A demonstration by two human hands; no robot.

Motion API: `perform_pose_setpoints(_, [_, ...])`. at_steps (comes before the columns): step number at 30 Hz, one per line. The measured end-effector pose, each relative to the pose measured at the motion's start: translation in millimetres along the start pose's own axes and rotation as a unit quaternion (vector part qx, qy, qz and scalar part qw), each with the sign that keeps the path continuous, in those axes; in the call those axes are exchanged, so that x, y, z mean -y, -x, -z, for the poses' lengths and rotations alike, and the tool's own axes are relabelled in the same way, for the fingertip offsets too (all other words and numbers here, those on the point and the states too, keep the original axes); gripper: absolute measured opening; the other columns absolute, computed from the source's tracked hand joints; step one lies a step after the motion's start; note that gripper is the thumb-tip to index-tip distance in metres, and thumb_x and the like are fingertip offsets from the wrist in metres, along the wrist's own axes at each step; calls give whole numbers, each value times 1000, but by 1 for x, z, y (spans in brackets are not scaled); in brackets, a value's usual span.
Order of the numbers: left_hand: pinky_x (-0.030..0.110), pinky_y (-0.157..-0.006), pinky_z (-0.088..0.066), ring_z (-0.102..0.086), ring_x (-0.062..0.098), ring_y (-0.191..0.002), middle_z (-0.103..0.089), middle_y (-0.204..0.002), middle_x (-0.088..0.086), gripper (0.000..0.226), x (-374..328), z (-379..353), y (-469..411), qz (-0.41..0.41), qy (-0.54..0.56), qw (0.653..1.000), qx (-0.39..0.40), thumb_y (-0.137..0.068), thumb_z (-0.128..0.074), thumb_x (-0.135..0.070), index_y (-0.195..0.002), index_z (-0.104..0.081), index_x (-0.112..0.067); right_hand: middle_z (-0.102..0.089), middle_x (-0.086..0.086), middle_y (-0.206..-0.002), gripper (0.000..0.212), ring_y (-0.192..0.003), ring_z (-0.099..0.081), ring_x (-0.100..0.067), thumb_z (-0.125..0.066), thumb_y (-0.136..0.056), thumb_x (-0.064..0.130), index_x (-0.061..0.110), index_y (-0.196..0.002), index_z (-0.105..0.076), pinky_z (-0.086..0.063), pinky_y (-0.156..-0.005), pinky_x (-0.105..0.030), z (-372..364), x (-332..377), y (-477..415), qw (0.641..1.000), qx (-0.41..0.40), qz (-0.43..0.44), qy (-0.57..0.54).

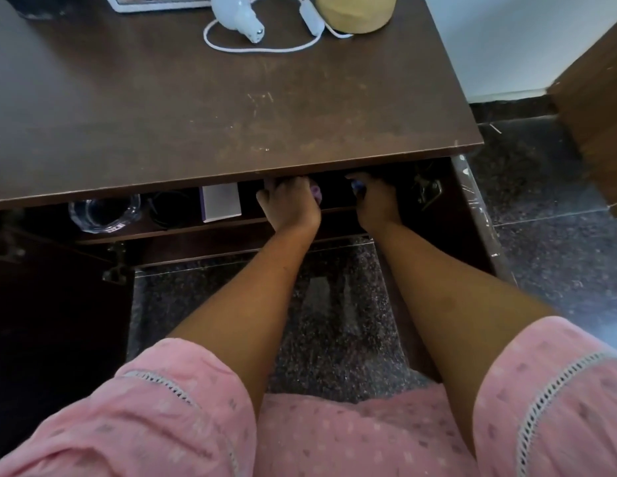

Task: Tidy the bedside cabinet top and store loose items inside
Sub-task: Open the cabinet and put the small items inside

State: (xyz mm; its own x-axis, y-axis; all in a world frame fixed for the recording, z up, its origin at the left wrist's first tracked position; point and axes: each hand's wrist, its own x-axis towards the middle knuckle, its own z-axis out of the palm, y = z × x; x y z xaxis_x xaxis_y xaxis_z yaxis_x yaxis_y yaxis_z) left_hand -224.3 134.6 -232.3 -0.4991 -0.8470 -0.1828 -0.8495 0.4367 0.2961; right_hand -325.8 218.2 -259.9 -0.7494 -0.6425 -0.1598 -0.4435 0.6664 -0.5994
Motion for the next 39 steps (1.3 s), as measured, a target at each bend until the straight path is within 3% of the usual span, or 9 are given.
perform_pose_setpoints(5, [41, -93, -26, -52, 29, -108, -68, -98, 8, 16, -6, -4, 0, -62, 1, 998, -20, -89, -52, -23, -90, -67, -21, -61, -19, -117, 31, -111, -56, -34, -46, -93, 7, 7, -123, -55, -41, -92, -32, -6, 1, -3, 999, -30, -10, 1])
perform_pose_setpoints(9, [41, -92, -26, -52, 31, -106, -67, -98, 11, 16, -6, -8, -4, -68, 9, 997, -28, -89, -51, -24, -89, -67, -18, -62, -15, -121, 33, -114, -56, -29, -50, -93, 10, 10, -126, -55, -40, -90, -27, -5, 0, -4, 999, -38, -15, -8])
perform_pose_setpoints(19, [43, -96, -24, -57, 24, -95, -67, -88, 5, 18, -3, -10, -6, -84, 6, 995, -52, -89, -49, -20, -82, -66, -21, -60, -15, -124, 37, -117, -54, -30, -57, -90, 10, 8, -127, -52, -41, -91, -28, -4, 4, -5, 999, -28, -39, -14])
perform_pose_setpoints(24, [44, -97, -24, -56, 27, -101, -68, -93, 8, 16, -3, -5, -2, -58, 19, 996, -62, -90, -47, -14, -90, -62, -20, -58, -15, -128, 44, -120, -53, -29, -63, -87, 8, 6, -129, -50, -40, -93, -28, -5, 4, -3, 998, -26, -56, -34])
perform_pose_setpoints(27, [46, -101, -22, -42, 27, -120, -65, -109, 7, 20, -6, -6, 7, -51, 21, 997, -47, -87, -50, -13, -104, -59, -19, -55, -15, -130, 54, -122, -51, -28, -66, -83, 4, 4, -132, -45, -37, -91, -23, -4, 5, -1, 994, -22, -63, -84])
perform_pose_setpoints(32, [44, -100, -23, -24, 25, -134, -50, -130, 3, 39, -9, 6, 20, -15, 56, 998, -32, -84, -56, -12, -122, -49, -22, -52, -16, -133, 64, -123, -49, -29, -69, -79, 4, 6, -136, -40, -39, -97, -32, 4, 8, 7, 993, -22, -67, -92])
perform_pose_setpoints(35, [45, -101, -23, -26, 26, -132, -45, -133, 3, 42, -6, 23, 27, 28, 48, 998, -1, -84, -55, -11, -124, -48, -24, -53, -18, -131, 56, -121, -51, -32, -68, -81, 8, 4, -132, -44, -40, -97, -33, 13, 12, 13, 996, -35, -66, -43])
perform_pose_setpoints(39, [51, -108, -15, -24, 32, -133, -36, -141, 10, 43, -4, 58, 30, 83, 11, 991, 102, -88, -50, -21, -131, -47, -21, -62, -15, -119, 27, -110, -58, -33, -56, -90, 19, 13, -117, -60, -46, -87, -34, 26, 29, 26, 999, -4, -35, 40])
